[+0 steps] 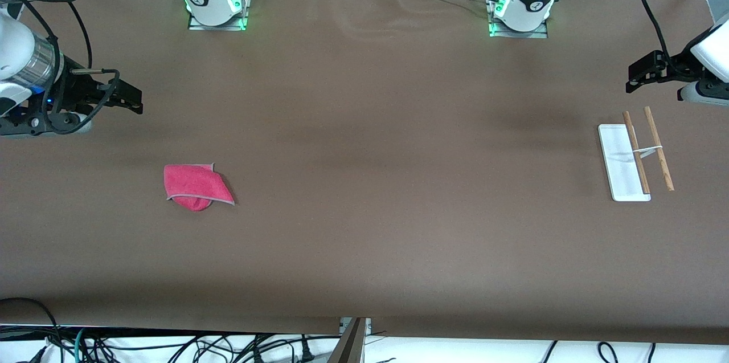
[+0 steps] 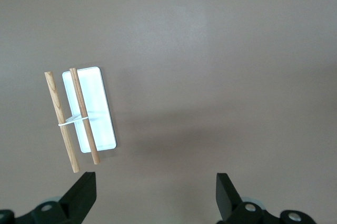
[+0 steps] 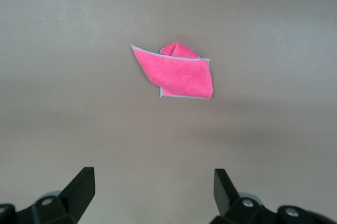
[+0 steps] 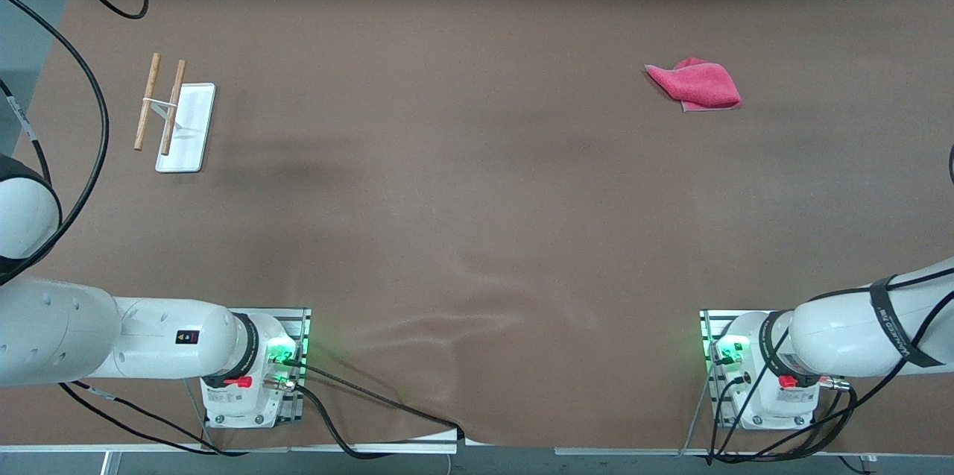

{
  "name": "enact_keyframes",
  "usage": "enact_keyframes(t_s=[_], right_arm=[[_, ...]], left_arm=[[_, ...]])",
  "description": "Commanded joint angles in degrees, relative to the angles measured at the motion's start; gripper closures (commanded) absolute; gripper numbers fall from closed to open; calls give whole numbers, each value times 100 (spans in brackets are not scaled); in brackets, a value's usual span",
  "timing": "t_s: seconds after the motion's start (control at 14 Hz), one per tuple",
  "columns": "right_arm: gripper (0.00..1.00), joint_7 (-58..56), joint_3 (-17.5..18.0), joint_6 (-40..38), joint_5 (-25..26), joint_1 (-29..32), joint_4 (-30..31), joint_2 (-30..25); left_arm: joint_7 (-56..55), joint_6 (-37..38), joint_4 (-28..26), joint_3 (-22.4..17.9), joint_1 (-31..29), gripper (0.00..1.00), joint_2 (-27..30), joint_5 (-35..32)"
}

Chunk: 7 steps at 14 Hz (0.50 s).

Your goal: Pass towel and hang on rack

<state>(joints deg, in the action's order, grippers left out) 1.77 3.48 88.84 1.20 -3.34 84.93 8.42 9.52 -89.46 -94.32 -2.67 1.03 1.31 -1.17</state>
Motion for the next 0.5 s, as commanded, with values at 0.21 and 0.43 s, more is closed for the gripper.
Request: enact_keyframes(t_s=[0.21, 0.43], right_arm=[[0, -63, 100, -24, 73, 97, 59, -60], [0, -80, 126, -85, 3, 79, 76, 212]], left_arm=[[6, 105, 90, 39, -42, 0, -8, -112], [6, 113, 90, 39, -42, 0, -8, -112]])
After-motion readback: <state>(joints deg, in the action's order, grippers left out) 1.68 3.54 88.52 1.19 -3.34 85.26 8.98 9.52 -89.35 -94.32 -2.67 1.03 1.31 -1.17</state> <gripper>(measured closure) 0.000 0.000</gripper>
